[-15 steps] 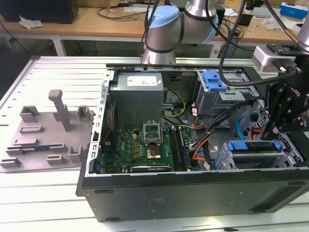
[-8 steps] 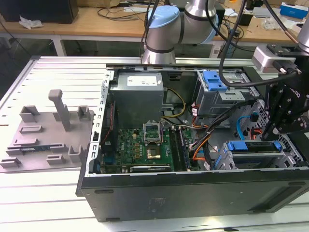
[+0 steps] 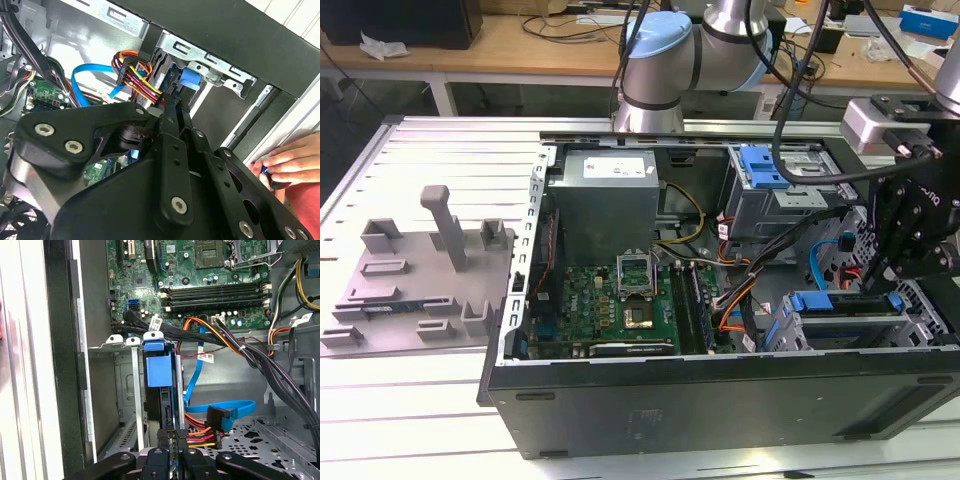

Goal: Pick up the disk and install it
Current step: 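Insert the first disk wire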

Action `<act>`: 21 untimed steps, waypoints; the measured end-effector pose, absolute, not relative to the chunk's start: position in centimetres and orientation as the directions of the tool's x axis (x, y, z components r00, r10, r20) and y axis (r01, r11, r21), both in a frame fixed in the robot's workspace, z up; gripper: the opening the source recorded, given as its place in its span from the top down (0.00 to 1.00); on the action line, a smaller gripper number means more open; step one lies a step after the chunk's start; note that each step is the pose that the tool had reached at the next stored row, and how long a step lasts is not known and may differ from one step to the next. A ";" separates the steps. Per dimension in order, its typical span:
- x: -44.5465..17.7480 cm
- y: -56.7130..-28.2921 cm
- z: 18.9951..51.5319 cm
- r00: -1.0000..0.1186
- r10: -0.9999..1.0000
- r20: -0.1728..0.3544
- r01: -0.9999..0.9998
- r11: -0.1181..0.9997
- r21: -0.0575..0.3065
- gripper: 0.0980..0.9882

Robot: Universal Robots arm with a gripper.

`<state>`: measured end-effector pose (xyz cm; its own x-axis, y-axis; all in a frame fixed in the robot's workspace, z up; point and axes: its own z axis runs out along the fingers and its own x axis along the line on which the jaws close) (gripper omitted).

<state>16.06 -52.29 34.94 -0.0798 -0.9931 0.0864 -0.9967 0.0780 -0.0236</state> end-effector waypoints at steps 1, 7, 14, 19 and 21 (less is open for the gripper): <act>16.1 -52.3 34.9 -0.080 -0.993 0.086 -0.997 0.078 -0.024 0.92; 16.1 -52.3 34.7 -0.080 -0.993 0.087 -0.997 0.078 -0.024 0.92; 16.1 -52.3 34.4 -0.080 -0.993 0.087 -0.997 0.078 -0.024 0.92; 16.1 -52.3 34.1 -0.080 -0.993 0.087 -0.997 0.078 -0.024 0.92; 16.1 -52.3 34.0 -0.080 -0.993 0.087 -0.997 0.078 -0.024 0.92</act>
